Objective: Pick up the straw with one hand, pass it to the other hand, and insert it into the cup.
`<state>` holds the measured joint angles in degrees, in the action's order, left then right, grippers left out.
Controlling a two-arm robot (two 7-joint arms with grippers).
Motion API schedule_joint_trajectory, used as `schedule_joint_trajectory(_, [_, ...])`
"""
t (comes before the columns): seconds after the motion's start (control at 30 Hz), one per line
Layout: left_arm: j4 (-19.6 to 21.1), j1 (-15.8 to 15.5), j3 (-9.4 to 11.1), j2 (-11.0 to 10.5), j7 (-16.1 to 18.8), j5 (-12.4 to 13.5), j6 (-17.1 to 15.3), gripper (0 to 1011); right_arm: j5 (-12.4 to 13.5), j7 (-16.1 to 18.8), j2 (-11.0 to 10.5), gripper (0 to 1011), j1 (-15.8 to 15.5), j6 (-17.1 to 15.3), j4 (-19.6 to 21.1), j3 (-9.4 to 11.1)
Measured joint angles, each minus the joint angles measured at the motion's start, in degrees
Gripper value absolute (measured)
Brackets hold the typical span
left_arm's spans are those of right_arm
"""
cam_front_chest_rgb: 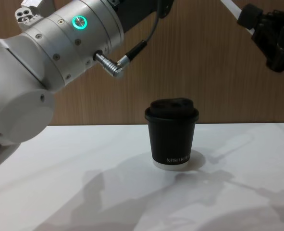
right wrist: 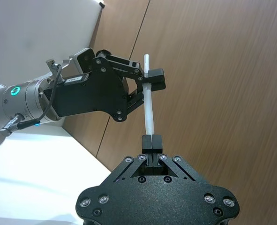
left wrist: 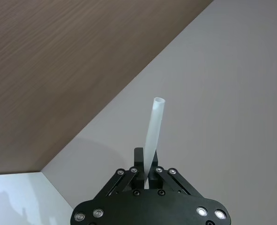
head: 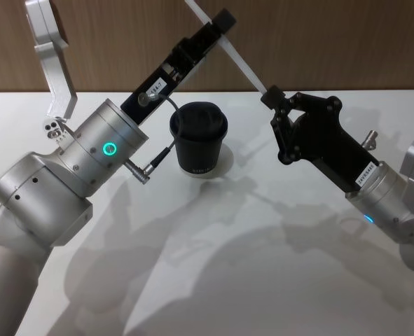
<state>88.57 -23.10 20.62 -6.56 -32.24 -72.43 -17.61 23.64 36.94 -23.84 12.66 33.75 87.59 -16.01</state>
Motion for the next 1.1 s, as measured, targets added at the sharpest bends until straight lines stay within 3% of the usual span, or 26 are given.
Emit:
schedule_joint_trajectory(0.3, [-0.04, -0.03, 0.01, 0.04, 0.0, -0.05, 0.01, 6, 0.0, 0.0, 0.0, 3, 0.0, 0.0, 0.0, 0.0])
schedule_joint_trajectory(0.4, [-0.04, -0.03, 0.0, 0.05, 0.0, -0.08, 0.03, 5, 0.0, 0.0, 0.0, 44, 0.0, 0.0, 0.0, 0.0])
schedule_joint_trajectory(0.77, [-0.04, -0.11, 0.16, -0.02, 0.03, 0.14, 0.39, 5, 0.0, 0.0, 0.0, 375, 0.0, 0.0, 0.0, 0.0])
schedule_joint_trajectory(1.1, [0.2, -1.25, 1.62, -1.21, 1.27, 4.95, 3.52, 6, 0.0, 0.0, 0.0, 691, 0.0, 0.0, 0.0, 0.0])
